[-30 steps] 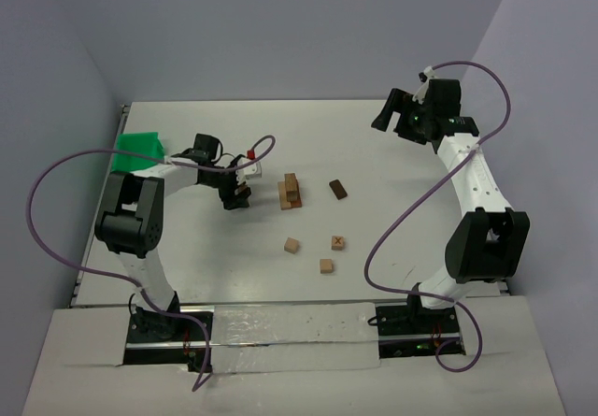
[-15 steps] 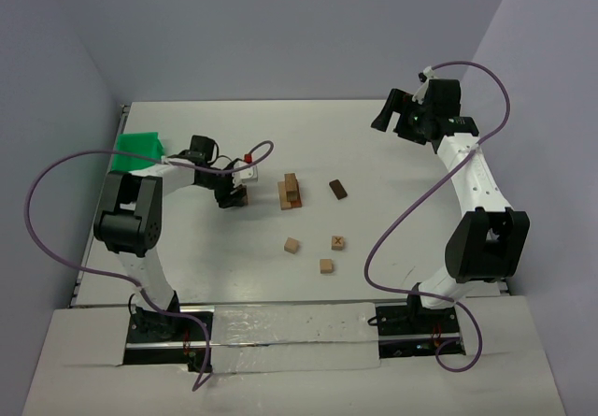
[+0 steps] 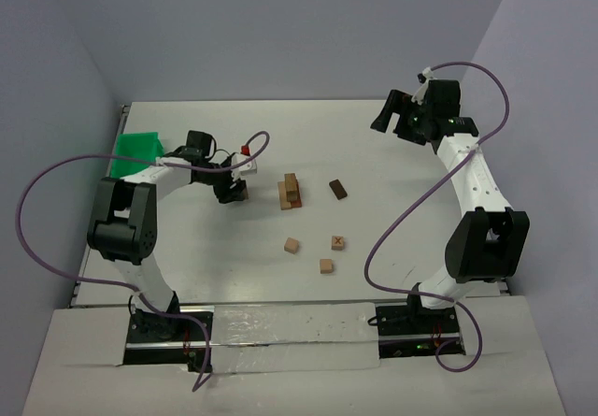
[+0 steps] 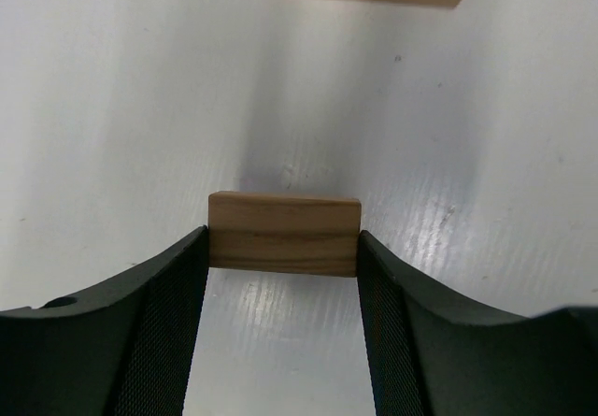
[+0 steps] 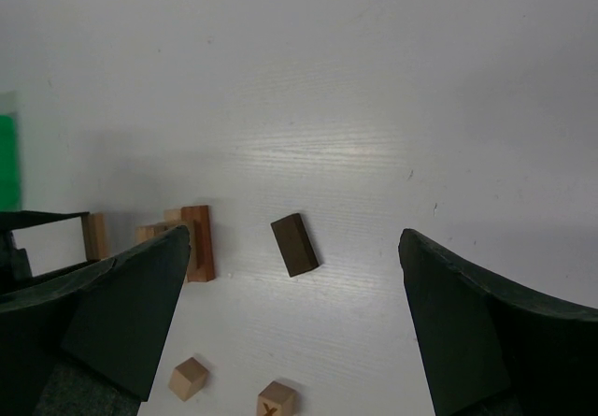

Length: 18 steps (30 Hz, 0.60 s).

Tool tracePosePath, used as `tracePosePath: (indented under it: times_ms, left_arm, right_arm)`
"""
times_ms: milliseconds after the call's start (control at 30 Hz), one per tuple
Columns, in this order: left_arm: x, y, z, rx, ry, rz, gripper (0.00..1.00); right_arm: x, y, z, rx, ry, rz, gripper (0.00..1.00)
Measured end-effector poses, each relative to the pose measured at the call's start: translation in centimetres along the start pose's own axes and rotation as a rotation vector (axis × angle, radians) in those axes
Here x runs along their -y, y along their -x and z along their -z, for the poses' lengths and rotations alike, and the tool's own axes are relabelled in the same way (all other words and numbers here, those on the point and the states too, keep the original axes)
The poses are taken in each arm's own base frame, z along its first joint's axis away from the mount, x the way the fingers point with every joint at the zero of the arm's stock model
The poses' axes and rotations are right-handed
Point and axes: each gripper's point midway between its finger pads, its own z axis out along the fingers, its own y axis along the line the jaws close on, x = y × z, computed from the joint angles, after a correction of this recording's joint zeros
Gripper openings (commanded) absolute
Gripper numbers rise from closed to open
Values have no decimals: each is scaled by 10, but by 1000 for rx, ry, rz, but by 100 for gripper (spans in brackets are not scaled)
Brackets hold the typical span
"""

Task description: Build the wood block tower

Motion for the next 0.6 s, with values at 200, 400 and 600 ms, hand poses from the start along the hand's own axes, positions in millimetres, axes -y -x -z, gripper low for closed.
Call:
tracePosePath:
  times_ms: [200, 400, 600]
  left_arm:
    - [-13, 66, 17, 68, 64, 14, 20]
    - [-5, 124, 13, 127, 59, 4, 21]
    - [13, 157, 2, 127, 31, -32, 24]
  right_arm:
    - [3, -11, -2, -32, 9, 35, 100]
    - [8, -17, 0, -59, 3, 104, 100]
    - [17, -28, -1, -93, -17, 164, 100]
